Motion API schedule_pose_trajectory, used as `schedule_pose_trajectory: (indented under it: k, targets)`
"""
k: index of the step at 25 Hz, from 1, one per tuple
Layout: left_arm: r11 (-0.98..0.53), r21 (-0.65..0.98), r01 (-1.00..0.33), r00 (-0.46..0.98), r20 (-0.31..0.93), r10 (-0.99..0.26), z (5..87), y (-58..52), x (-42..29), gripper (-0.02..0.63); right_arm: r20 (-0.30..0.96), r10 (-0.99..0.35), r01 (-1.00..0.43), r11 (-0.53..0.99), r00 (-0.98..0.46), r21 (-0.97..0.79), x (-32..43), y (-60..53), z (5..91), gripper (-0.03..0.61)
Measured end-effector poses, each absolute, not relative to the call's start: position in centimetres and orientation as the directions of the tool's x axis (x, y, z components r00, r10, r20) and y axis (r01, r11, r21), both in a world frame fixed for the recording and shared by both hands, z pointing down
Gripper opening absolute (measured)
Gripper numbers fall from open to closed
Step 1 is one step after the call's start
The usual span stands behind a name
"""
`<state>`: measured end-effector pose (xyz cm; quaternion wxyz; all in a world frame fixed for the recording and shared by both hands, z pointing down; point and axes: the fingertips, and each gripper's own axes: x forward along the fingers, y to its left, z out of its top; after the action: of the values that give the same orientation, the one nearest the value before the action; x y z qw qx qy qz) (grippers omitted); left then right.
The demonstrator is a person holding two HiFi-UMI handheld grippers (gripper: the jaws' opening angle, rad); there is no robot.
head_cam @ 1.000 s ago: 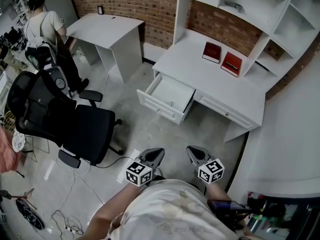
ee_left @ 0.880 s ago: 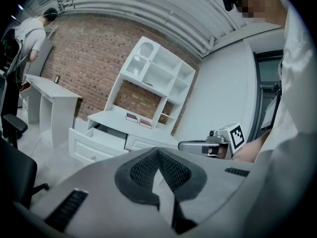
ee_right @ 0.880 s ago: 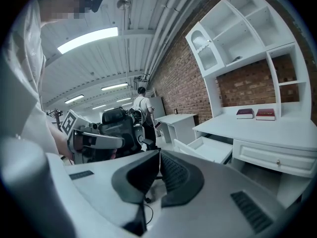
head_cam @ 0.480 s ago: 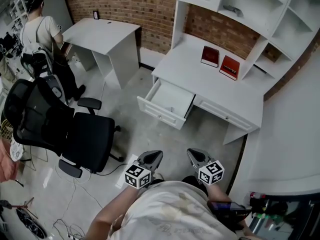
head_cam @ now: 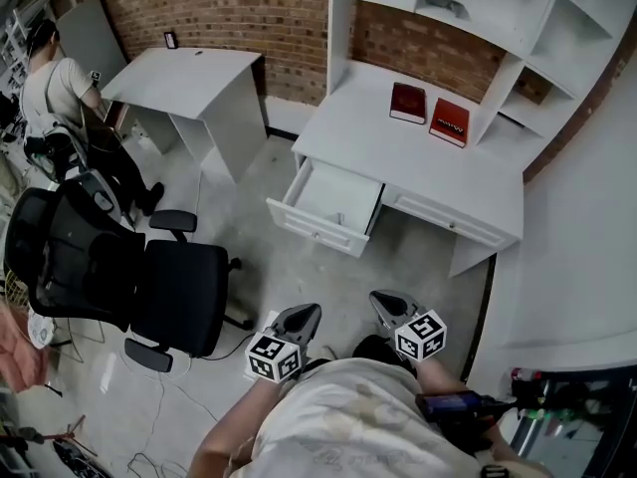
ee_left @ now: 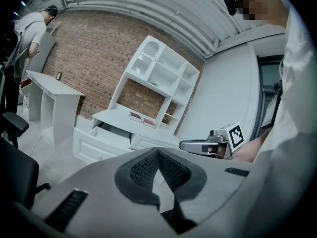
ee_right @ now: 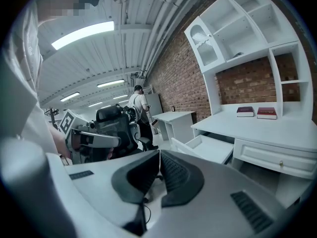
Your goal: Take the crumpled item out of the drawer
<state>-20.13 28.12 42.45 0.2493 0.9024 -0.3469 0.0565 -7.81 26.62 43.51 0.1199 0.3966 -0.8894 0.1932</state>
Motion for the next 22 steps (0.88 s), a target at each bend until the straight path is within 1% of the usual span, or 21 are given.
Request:
schedule_pose_trajectory:
  k: [10,22]
  targets:
    - [-0.579,0.411,-0.704,0.708,0.334,-0.623,44.2,25.6,-21.1,0.021,0.377,-0.612,-0.716,0.638,-0.695,-0.284,-8.2,23.2,45.5,0.025]
    - [-0.560,0.398,-0.726,0.685,0.352,-0.638,43.7,18.6,-17.4,0.021,0.373,-0.572,-0.676,0.680,-0.731,-0.283,-5.4,15.1,45.1,0.025]
